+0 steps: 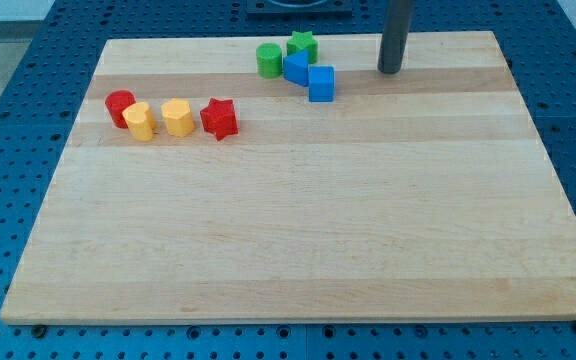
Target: Slide the blue cube down a bit
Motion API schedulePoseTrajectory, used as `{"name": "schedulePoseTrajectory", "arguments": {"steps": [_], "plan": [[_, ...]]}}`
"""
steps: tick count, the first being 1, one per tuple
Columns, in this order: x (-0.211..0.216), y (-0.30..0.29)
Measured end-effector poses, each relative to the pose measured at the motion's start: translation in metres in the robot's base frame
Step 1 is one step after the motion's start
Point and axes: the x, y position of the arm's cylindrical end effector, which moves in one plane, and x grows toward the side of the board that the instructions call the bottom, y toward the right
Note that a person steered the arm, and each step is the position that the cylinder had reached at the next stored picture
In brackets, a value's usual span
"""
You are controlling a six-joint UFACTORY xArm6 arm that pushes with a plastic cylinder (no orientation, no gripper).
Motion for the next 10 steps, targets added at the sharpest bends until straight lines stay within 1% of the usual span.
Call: {"name": "schedulePoseTrajectory", "arguments": {"steps": [1,2,4,5,7,8,9,10], "plan": [[0.000,-0.044],[0.000,-0.051],[0.000,-0.091],[0.003,-0.091],[0.050,-0.092],[0.062,-0.094],[0.061,-0.093],[0.036,-0.064]]}}
